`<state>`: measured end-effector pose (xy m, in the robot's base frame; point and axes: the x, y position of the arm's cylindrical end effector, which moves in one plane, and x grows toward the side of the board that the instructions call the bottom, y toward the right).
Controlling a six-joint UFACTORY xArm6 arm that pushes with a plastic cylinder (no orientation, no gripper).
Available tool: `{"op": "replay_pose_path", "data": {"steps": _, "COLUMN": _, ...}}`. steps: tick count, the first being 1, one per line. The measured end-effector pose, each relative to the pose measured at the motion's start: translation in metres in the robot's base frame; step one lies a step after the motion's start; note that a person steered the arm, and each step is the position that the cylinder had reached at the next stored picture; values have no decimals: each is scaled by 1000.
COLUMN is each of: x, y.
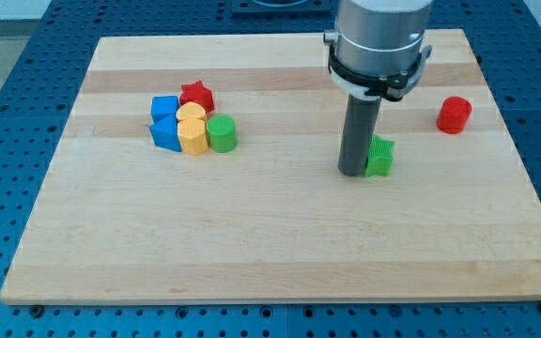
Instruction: Move the green star to the bottom left side of the red circle
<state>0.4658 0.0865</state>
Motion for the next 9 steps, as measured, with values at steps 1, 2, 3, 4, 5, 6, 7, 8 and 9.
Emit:
{"op": "replay_pose_path", "data": {"steps": 1, "x": 0, "y": 19}}
{"op": "replay_pose_path", "data": {"steps": 2, "x": 0, "y": 29}}
{"op": "replay_pose_path", "data": {"steps": 3, "x": 0, "y": 47}}
{"op": "replay_pose_path", "data": {"steps": 4, "x": 0, "y": 31}}
{"op": "replay_pose_path", "data": {"steps": 5, "x": -5, "y": 38}}
{"op": "replay_pose_path", "data": {"steps": 6, "x": -7, "y": 62}}
{"op": "replay_pose_path", "data": {"steps": 7, "x": -8, "y": 68}}
{"op": "replay_pose_path", "data": {"steps": 8, "x": -7, "y": 83}}
{"op": "replay_pose_path", "data": {"steps": 9, "x": -7, "y": 96}}
